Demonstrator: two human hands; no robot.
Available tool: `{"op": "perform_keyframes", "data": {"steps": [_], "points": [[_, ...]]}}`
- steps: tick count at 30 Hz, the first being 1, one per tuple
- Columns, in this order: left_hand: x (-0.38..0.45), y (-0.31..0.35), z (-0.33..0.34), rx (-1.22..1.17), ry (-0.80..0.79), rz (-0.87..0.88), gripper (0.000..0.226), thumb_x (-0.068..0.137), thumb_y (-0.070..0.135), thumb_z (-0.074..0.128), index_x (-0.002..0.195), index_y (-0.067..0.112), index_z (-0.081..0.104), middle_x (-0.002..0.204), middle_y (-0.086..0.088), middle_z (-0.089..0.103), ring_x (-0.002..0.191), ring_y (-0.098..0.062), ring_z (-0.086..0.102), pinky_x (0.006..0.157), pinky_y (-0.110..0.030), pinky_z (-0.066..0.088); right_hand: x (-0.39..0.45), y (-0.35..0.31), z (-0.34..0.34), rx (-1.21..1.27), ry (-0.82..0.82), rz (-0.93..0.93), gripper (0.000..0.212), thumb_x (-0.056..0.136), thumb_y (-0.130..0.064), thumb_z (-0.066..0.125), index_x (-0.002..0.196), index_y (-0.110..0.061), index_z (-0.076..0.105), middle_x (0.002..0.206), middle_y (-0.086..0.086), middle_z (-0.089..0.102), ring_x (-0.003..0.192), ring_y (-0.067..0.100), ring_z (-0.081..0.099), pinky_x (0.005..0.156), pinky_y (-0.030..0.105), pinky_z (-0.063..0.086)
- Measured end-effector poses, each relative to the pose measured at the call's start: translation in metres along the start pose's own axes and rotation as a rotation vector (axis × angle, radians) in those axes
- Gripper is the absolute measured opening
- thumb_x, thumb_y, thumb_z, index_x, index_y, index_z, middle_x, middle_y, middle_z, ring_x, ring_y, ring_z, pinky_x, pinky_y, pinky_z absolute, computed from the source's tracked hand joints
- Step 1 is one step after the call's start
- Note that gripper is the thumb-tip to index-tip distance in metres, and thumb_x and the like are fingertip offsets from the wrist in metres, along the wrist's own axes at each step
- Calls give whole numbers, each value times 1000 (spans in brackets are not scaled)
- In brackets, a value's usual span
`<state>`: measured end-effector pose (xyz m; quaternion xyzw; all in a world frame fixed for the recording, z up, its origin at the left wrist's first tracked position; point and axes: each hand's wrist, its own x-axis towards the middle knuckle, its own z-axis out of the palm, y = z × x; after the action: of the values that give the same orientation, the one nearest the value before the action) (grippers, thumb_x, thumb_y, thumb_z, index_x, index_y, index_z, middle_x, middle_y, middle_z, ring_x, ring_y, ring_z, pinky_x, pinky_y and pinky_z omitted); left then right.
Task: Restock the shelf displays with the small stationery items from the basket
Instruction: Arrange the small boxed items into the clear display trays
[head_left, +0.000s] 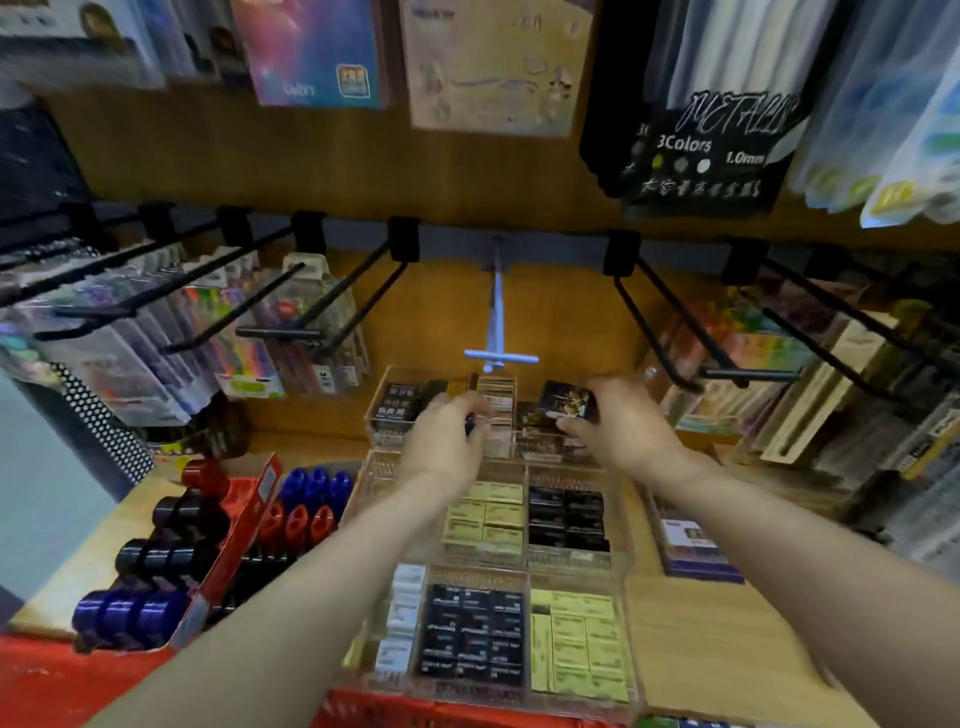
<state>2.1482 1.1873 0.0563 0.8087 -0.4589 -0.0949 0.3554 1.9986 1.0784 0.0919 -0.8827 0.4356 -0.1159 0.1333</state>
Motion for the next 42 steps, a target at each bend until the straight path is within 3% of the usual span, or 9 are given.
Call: {"op": "perform_keyframes", "data": {"steps": [3, 9, 16, 21, 26, 28, 33, 37, 42], "points": [[18, -9, -1, 115, -14, 115, 17, 98, 18, 57, 112, 23, 64, 111, -5, 60, 99, -28, 61, 87, -42, 52, 26, -10, 11, -86, -95, 74, 39, 91, -34, 67, 122, -13, 56, 122, 9, 58, 110, 27, 58, 88, 35, 49], [37, -17, -3, 172, -206, 214, 10, 95, 29, 62, 104, 26, 66, 107, 1, 66, 99, -21, 62, 86, -39, 53, 62, -7, 39, -192, -173, 44, 48, 90, -36, 67, 130, -15, 52, 132, 10, 52, 117, 28, 54, 100, 39, 47], [29, -23, -11, 330, -191, 320, 15, 93, 22, 66, 108, 25, 67, 116, 1, 64, 103, -22, 62, 86, -40, 52, 60, 2, 35, 56, -178, 58, 68, 78, -35, 81, 138, -20, 52, 138, 4, 54, 124, 24, 53, 105, 35, 45], [14, -24, -6, 290, -204, 334, 34, 96, 19, 61, 128, 29, 62, 136, 4, 58, 116, -19, 60, 99, -37, 49, 31, 13, 27, 120, -154, -116, 34, 104, -29, 42, 134, -21, 57, 135, 3, 58, 122, 26, 55, 104, 31, 41], [0, -28, 8, 311, -237, 307, 49, 97, 24, 59, 142, 40, 47, 150, 14, 41, 132, -15, 47, 107, -36, 43, 23, 14, 38, -144, -287, -183, 55, 105, -39, 21, 155, -17, 22, 163, 2, 18, 150, 16, 17, 120, 40, -3], [-1, -32, 10, 289, -235, 302, 52, 97, 23, 60, 144, 41, 44, 151, 16, 39, 134, -13, 45, 108, -32, 41, 24, 12, 41, -170, -312, -167, 58, 104, -42, 17, 156, -16, 17, 164, 2, 12, 151, 16, 12, 119, 42, -8], [-2, -38, 14, 256, -218, 304, 55, 97, 19, 60, 144, 42, 43, 153, 17, 37, 136, -12, 42, 110, -33, 40, 33, 4, 40, -102, -327, -152, 57, 104, -45, 17, 152, -17, 32, 161, 4, 24, 147, 24, 25, 120, 43, 7], [-5, -40, 16, 203, -201, 295, 55, 97, 17, 60, 144, 40, 45, 153, 17, 36, 137, -11, 41, 112, -34, 38, 40, 9, 37, 16, -304, -119, 42, 103, -41, 32, 138, -25, 49, 141, 4, 54, 126, 25, 51, 111, 42, 35], [-8, -38, 20, 152, -169, 263, 54, 97, 16, 60, 142, 42, 47, 151, 20, 37, 136, -8, 41, 111, -27, 35, 42, 22, 37, 31, -308, -135, 43, 104, -35, 33, 145, -26, 43, 149, 1, 47, 136, 23, 43, 113, 36, 27]]}}
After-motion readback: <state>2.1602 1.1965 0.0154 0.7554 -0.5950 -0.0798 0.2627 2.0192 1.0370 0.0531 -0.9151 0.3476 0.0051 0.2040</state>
